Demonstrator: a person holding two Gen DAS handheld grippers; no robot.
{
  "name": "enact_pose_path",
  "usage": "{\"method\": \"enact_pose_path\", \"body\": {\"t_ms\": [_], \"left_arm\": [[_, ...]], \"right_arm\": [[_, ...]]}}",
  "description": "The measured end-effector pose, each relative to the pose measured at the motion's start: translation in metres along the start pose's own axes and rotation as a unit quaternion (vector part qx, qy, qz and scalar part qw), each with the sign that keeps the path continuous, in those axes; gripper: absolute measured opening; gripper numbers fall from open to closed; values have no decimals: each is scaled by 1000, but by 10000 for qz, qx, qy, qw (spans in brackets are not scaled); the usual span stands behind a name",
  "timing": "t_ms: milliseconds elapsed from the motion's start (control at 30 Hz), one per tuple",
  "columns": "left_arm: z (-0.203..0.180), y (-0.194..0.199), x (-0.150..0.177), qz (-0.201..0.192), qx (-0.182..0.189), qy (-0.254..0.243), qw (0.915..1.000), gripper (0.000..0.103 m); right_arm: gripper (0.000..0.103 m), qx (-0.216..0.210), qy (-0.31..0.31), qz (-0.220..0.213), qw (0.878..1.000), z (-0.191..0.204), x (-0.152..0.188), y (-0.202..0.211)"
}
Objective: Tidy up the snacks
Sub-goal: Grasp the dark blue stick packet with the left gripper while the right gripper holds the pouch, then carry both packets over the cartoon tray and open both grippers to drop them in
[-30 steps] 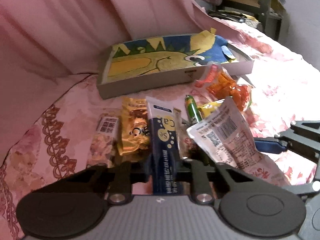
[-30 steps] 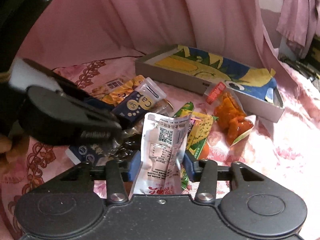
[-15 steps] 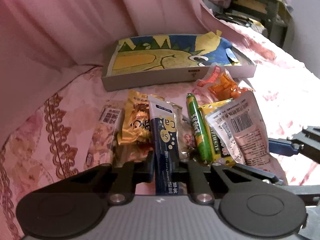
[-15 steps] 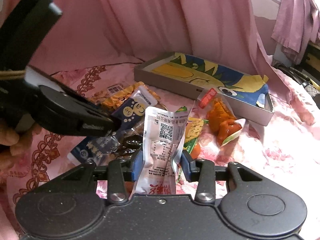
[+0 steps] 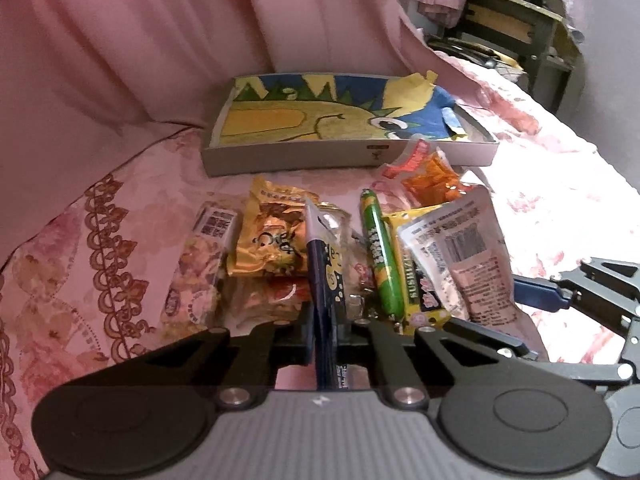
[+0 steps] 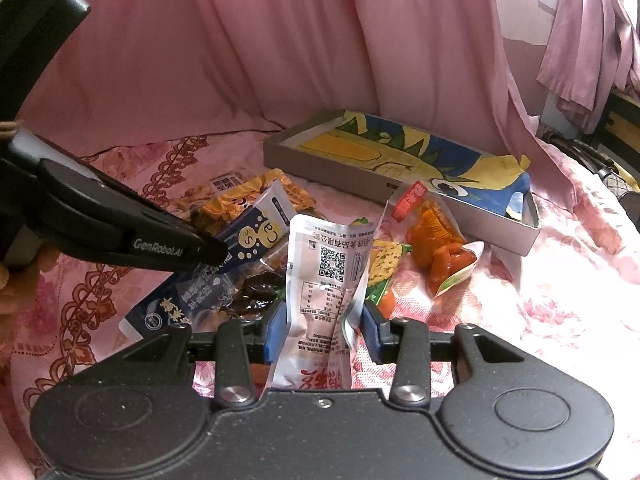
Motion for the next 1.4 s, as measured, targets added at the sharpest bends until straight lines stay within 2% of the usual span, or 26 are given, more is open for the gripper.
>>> {"method": "enact_pose_path", "body": {"t_ms": [133,367,500,633,933,1067,1167,1300,1400], "left_arm": [[-5,-2,-1,6,54,-134,9999,9],[-2,-14,-2,162,317,35,9994,22],[-6,-14,-2,178,566,40,9982,22],[-11,-18,0,234,471,-113,9986,23],[2,-20,-2,341,770,544,9950,19],[2,-19,-2,312,682,538,9957,16],[2,-17,0,335,498,484,9970,6],[7,-12,6,439,499,696,9954,5],[9,-7,5,349,527,809,9947,5]], "right_arm": [[42,-5,-34,25,10000,-1,0,-1],[42,-14,-90,59,9999,-2,0,-4],[42,-6,-83,66,9999,-2,0,-5],[42,12,-115,84,9999,-3,1,-5],[42,20,-116,98,9999,-3,1,-7],[43,14,-149,106,9998,-4,1,-8],[43,7,-145,102,9998,-5,1,-8],[41,4,-70,79,9999,-2,1,-6],[40,16,37,27,10000,1,0,-3]]}}
Point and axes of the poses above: each gripper's, at about its wrist camera, not at the fingertips, and y roughly against the way its jaws point, z to its left, x to its underside, the point moved 8 cm from there along -y, roughly the way its jaws point, and after that the axes turned 6 degrees about z, right-handed, at the moved point
